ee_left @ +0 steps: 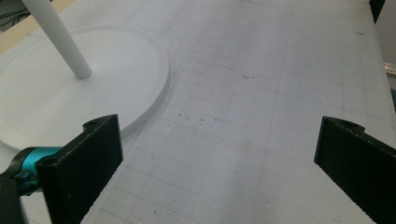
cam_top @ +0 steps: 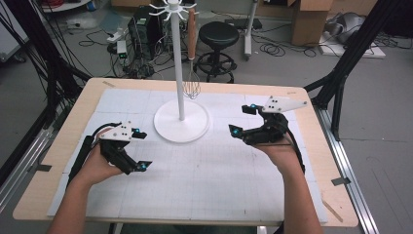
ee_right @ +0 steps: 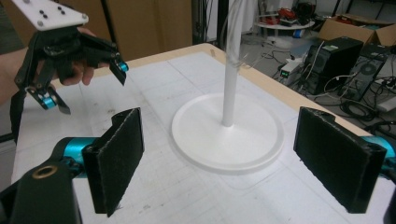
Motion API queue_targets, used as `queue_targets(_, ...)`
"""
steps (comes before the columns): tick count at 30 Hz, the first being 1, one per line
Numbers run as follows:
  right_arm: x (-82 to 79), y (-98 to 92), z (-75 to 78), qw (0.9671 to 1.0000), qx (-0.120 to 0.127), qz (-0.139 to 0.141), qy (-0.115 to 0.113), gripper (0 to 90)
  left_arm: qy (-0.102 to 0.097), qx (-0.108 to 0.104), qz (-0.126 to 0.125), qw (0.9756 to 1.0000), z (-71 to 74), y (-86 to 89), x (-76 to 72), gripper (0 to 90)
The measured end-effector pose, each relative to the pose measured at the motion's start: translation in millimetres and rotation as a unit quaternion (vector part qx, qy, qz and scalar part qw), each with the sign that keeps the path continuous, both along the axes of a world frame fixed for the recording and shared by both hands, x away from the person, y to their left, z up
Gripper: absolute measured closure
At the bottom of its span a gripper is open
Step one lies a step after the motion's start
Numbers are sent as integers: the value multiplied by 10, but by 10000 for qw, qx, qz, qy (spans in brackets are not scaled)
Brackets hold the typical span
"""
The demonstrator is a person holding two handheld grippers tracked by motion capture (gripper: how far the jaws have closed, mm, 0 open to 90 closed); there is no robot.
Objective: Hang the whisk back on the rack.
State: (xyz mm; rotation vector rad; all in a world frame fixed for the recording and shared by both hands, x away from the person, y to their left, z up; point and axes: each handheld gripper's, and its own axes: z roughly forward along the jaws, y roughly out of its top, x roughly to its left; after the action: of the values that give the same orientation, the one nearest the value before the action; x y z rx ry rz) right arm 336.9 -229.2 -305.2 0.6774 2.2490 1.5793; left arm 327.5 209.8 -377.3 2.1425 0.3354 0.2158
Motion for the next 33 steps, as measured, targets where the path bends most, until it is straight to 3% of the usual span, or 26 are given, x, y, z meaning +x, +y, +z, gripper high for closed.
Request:
queue_targets(17,-161,-121,-521,9997,40,-184,123,152,-14,-98,-26,9999,3,-10,-20,16)
queue_targets(29,-245,-204,-663,9994,64,-354,18,152,7,-109,-16,9999,-11,-25,-24,17)
queue_targets(33,-229,-222,-725,9991,37,-394,128,152,4,-112,0,9999,-6,-21,-26,17)
